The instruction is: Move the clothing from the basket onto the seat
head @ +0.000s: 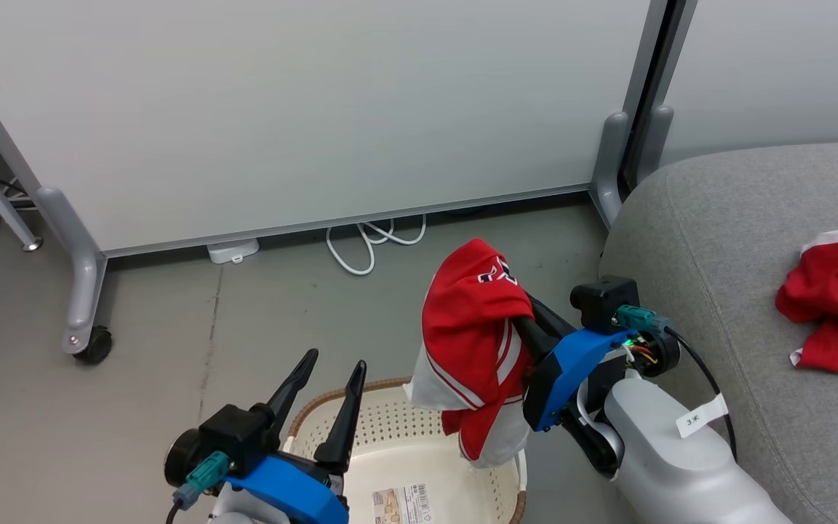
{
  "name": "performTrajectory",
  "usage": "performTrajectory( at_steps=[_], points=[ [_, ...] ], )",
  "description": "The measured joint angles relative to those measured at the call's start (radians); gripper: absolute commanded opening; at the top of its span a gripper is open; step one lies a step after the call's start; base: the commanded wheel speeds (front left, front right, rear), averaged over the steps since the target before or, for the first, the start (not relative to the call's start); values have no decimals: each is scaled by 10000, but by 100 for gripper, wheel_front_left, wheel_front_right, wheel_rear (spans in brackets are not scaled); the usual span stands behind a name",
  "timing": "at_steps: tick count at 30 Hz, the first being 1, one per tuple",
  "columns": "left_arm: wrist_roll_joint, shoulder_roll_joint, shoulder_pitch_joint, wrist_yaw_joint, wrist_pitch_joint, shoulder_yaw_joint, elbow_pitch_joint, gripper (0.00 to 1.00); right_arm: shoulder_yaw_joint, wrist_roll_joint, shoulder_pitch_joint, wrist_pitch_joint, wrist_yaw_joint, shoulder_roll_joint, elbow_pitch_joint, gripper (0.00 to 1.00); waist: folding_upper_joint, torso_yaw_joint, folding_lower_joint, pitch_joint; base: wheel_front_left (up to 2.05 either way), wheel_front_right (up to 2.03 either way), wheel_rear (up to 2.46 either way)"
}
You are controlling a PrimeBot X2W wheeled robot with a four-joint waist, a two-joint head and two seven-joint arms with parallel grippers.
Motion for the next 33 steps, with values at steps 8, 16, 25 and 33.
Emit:
performTrajectory(
  at_steps=[8, 16, 25, 33],
  points=[
    [263, -282, 275, -46, -2, 349, -207, 100, -54, -155, 10, 0, 0, 0, -2, 0, 0, -43, 0, -27, 0, 0, 0],
    [265, -357, 276, -46, -2, 458, -351, 100, 31, -117, 14, 0, 0, 0, -201, 0, 0, -426, 0, 2, 0, 0, 0],
    [267, -339, 285, -48, -2, 619, -489, 100, 240, 0, -8, -2, 0, 4, -502, 0, 0, -1841, 0, 115, 0, 0, 0],
    [299, -424, 188, -50, -2, 786, -497, 100, -42, -113, -85, -6, 0, -2, -499, 0, 0, -3464, 0, 290, 0, 0, 0]
  ],
)
